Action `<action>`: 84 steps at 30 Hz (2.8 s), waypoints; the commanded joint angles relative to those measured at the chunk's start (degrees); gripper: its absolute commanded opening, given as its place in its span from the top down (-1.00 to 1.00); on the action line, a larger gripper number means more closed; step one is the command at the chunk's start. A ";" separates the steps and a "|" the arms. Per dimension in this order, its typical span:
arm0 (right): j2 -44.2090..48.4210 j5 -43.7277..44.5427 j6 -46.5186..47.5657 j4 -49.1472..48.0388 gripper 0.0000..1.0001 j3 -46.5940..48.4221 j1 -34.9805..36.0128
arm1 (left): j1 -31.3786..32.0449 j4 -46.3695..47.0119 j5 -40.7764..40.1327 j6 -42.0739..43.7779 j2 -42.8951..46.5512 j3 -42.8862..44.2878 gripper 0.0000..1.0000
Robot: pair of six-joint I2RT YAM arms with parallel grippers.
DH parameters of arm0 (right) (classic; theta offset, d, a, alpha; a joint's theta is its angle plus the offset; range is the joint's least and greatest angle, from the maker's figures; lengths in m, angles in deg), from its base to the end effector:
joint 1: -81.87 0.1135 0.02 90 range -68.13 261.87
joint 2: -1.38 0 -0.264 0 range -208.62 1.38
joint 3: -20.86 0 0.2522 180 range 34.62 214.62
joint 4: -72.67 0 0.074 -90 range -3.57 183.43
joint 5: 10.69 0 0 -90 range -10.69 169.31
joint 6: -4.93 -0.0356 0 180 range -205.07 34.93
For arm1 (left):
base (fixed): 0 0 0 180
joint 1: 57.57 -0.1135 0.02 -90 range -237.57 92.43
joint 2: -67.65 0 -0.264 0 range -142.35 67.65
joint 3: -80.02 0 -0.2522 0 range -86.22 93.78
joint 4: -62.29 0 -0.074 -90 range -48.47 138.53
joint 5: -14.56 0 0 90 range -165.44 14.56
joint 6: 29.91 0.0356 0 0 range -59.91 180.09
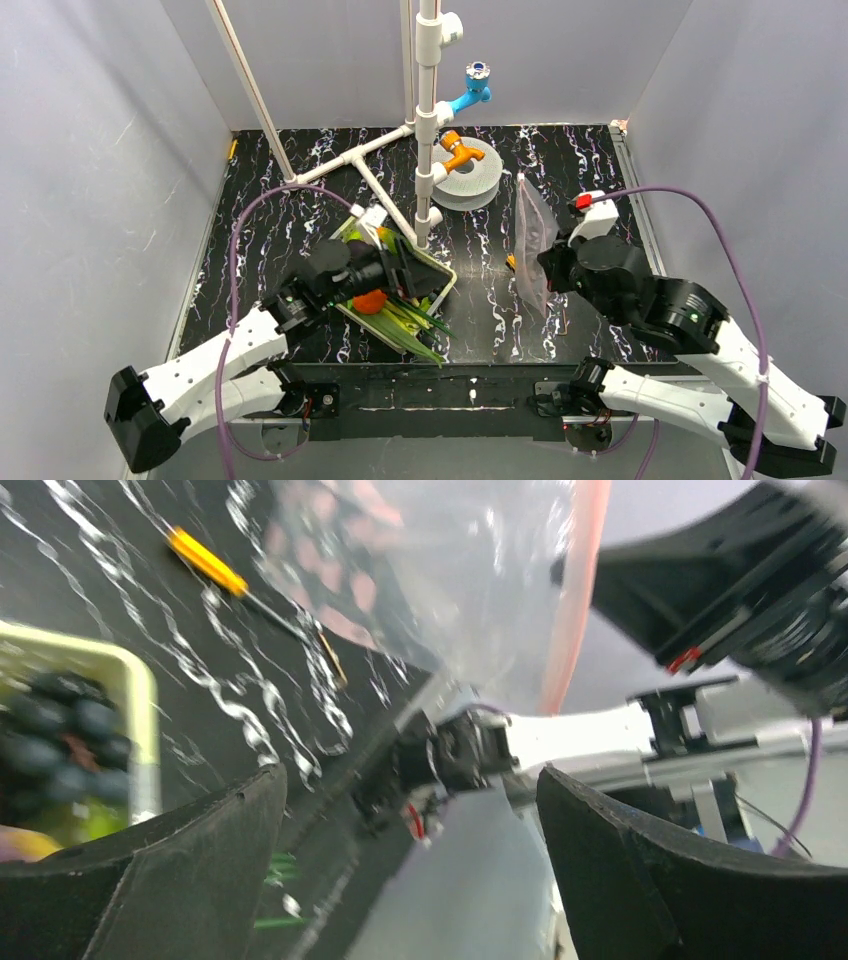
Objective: Place the food in the zip-top bag and seal the zipper
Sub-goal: Open the zipper of the food storage bag at the center of the board.
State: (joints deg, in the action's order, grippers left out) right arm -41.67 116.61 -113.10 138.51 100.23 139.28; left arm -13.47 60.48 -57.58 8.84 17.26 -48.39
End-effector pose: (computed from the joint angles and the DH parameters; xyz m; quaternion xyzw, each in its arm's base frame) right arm 0.0824 0.0889 0.3927 -0.0518 0.8326 0.1208 0.5380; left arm 0.1444 -0.1552 0.3210 0.0652 0.7077 -0.5880 0.3863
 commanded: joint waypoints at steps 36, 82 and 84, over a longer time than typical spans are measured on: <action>-12.34 -11.64 -2.52 6.72 0.97 16.86 8.22 | 29.65 -37.68 -44.03 8.22 -21.78 42.23 -0.64; -19.38 5.63 -2.92 2.53 0.97 9.30 10.82 | 27.36 -37.67 -37.27 0.80 -12.76 26.54 0.48; -18.93 6.41 -3.87 2.46 0.97 8.83 10.80 | 26.97 -39.54 -37.50 1.37 -11.56 26.63 -0.06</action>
State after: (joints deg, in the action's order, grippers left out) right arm -63.50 119.76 -113.87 143.84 109.71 149.88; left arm 14.64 25.73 -95.02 9.19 3.09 -23.80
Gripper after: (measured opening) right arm 0.023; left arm 0.348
